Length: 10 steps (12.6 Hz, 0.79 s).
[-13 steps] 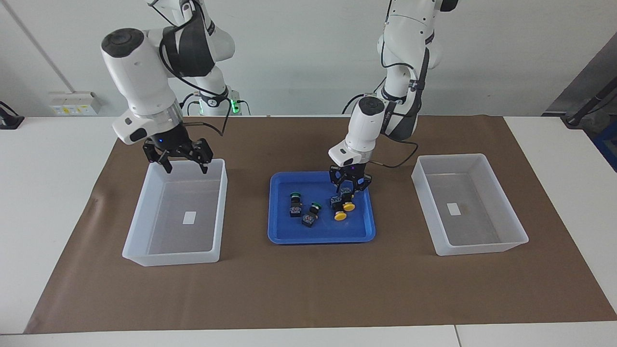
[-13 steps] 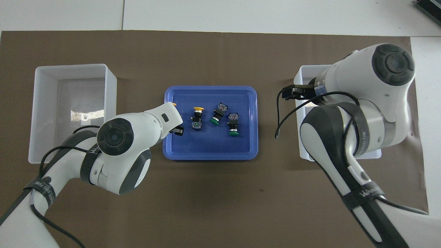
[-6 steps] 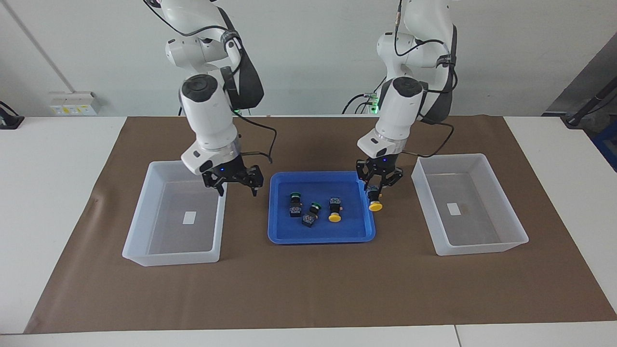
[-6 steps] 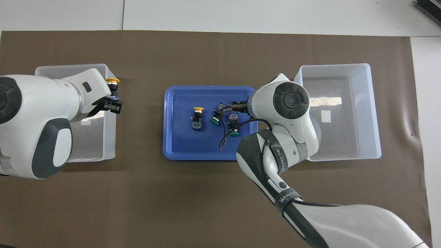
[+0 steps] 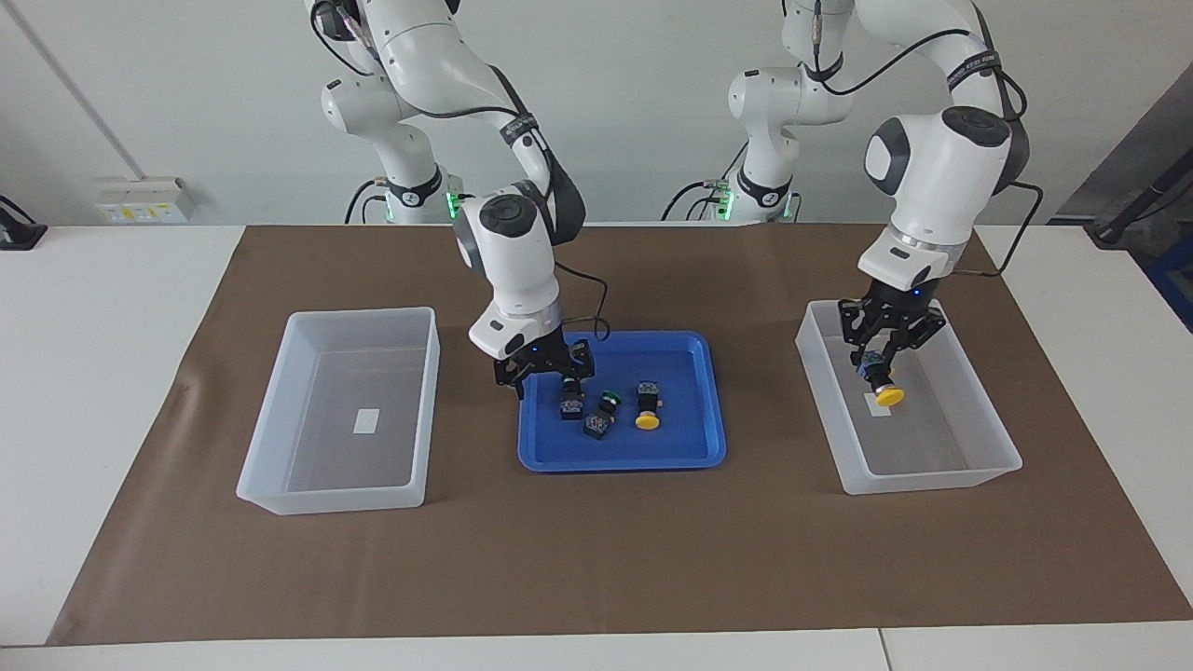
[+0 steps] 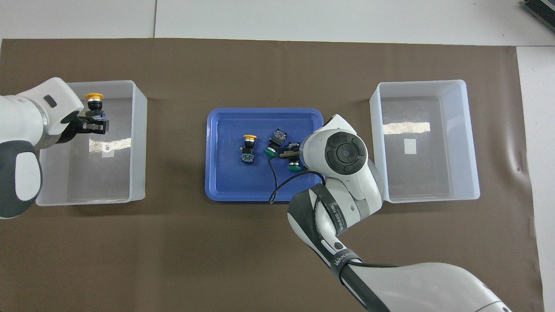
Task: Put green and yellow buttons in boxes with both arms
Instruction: 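Lower the yellow button into the left box while the right gripper grasps a green button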
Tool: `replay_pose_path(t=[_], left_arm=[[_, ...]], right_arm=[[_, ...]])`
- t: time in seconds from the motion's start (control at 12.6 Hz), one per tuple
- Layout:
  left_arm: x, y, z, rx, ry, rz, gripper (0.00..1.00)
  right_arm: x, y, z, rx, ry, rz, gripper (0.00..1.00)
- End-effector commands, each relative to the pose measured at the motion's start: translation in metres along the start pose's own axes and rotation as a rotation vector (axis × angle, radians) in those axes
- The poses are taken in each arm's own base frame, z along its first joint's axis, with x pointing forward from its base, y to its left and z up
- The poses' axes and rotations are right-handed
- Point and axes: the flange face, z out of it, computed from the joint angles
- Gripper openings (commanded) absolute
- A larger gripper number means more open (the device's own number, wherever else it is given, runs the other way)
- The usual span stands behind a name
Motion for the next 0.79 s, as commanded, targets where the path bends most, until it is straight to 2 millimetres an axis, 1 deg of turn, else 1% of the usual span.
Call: replay_pose_path(t=[0.0, 0.08, 0.16, 0.24, 0.4, 0.48, 0.56, 0.64, 0.71], left_arm=[[-0.002, -0.02, 0.019, 0.006, 0.023, -0.006, 0.0], [-0.005, -0.029, 0.03, 0.011, 0.033, -0.009, 0.0], [-0.009, -0.044, 0.036, 0.02, 0.046, -0.033, 0.0], [-0.011, -0.046, 0.039, 0.016, 0.051, -0.04, 0.0], [-0.014, -0.058, 0.051, 0.021, 0.056, -0.045, 0.0], [-0.015, -0.058, 0.057, 0.011, 0.052, -0.056, 0.0], [-0.014, -0.057, 0.065, 0.002, 0.054, -0.066, 0.0], [-0.015, -0.057, 0.073, -0.001, 0.051, -0.068, 0.0], [-0.015, -0.057, 0.08, -0.003, 0.042, -0.067, 0.0]], right_arm=[[-0.005, 0.003, 0.011, 0.005, 0.004, -0.008, 0.87], [-0.011, -0.007, 0.022, 0.01, 0.015, -0.026, 0.83], [-0.015, -0.014, 0.031, 0.009, 0.014, -0.036, 0.77], [-0.016, -0.012, 0.031, 0.0, 0.006, -0.05, 0.65], [-0.015, -0.011, 0.029, -0.001, 0.005, -0.047, 0.31], [-0.015, -0.012, 0.028, -0.002, 0.002, -0.039, 0.04], [-0.012, -0.01, 0.023, -0.002, 0.001, -0.032, 0.0], [-0.005, -0.006, 0.003, -0.005, -0.006, -0.022, 0.0], [0.006, 0.002, -0.022, -0.007, -0.019, 0.002, 0.0]])
